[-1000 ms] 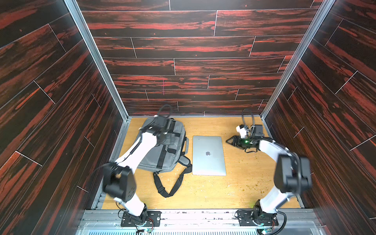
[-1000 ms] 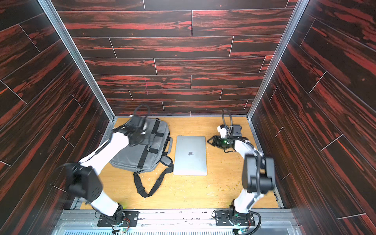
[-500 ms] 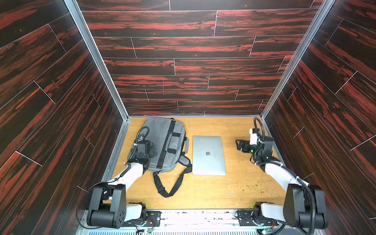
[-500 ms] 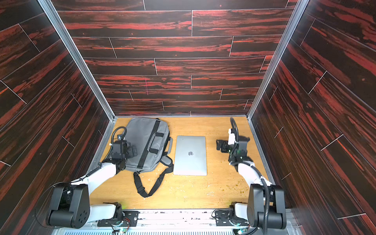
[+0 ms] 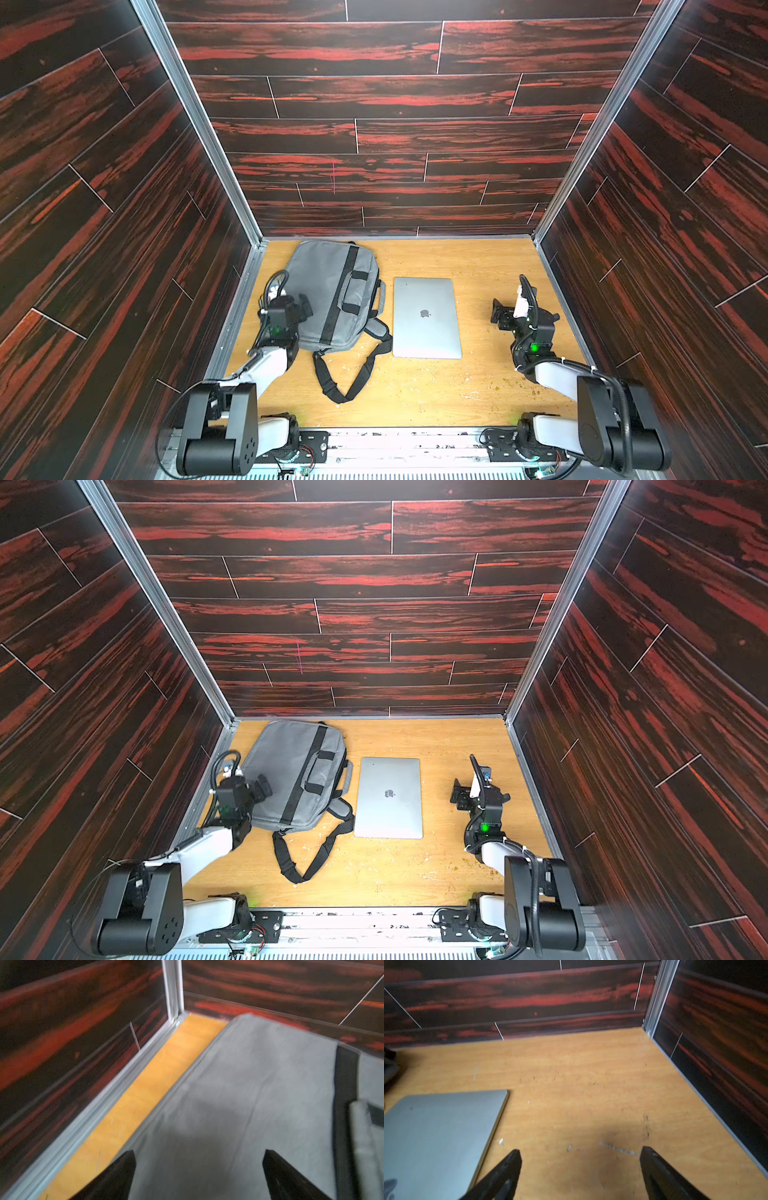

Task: Open the zippered laptop bag and take out the laptop
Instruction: Reset both arms

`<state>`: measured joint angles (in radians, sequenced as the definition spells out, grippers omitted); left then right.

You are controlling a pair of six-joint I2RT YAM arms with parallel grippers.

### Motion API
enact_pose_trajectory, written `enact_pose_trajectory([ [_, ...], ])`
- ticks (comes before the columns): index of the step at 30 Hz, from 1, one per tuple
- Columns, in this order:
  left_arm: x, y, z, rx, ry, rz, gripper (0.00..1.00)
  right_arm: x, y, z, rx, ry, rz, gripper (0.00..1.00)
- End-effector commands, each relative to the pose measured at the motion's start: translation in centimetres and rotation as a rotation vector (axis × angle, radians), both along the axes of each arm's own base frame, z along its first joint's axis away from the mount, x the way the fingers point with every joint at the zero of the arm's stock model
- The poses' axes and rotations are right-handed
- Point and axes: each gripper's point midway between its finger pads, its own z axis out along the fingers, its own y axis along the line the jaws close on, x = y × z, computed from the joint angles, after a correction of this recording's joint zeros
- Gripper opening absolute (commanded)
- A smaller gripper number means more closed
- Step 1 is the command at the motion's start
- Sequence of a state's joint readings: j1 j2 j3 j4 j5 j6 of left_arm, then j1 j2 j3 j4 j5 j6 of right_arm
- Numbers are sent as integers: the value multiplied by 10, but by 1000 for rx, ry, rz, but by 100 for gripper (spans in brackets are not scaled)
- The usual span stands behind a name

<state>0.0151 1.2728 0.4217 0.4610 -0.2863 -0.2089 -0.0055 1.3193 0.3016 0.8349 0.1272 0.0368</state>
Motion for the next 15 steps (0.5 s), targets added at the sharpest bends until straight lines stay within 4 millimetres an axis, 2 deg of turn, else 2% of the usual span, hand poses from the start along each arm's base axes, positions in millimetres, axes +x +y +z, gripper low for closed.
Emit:
enact_pose_trajectory([
  [1, 4, -2, 5, -5, -46, -9, 100, 6, -2, 16, -23, -98, -13, 93],
  [7, 14, -2, 7, 24, -79, -22, 100, 10, -1, 11, -34, -96, -1, 93],
  [15, 13, 3, 8, 8, -99, -22, 100, 12, 1, 9, -37, -94, 9, 93],
])
